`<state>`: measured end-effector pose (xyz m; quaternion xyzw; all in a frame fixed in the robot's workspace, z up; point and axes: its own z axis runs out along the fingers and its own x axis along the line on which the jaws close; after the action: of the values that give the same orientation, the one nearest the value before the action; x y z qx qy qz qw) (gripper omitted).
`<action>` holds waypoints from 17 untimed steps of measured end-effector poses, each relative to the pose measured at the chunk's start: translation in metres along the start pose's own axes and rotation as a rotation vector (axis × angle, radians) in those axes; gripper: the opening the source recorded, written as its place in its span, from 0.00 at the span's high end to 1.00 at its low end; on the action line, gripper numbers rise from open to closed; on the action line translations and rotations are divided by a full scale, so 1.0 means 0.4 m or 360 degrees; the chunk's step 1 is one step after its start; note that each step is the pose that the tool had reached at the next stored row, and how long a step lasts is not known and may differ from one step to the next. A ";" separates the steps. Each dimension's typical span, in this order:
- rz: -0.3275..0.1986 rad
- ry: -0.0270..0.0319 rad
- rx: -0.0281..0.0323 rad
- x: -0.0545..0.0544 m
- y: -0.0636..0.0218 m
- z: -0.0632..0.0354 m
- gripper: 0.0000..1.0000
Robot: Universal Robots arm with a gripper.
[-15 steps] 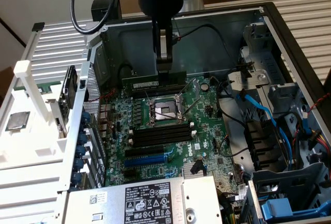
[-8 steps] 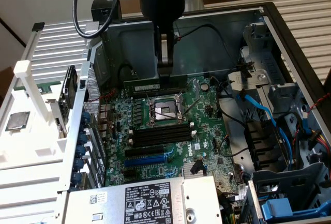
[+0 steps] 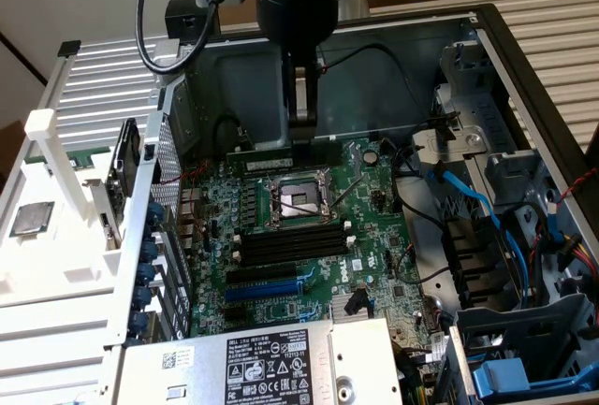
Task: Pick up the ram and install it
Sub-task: 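Insert the ram into the slot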
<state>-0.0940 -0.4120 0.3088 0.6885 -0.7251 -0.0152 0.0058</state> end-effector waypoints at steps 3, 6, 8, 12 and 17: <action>0.0000 0.00001 0.00002 0.001 -0.003 0.014 0.88; 0.0000 0.00002 0.00001 0.004 -0.004 0.027 0.88; 0.0000 0.00001 0.00001 0.011 -0.004 0.032 0.88; 0.0000 0.00002 0.00001 0.015 -0.005 0.045 0.88; 0.0000 0.00003 0.00001 0.018 -0.010 0.077 0.88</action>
<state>-0.0911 -0.4189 0.2777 0.6885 -0.7251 -0.0151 0.0058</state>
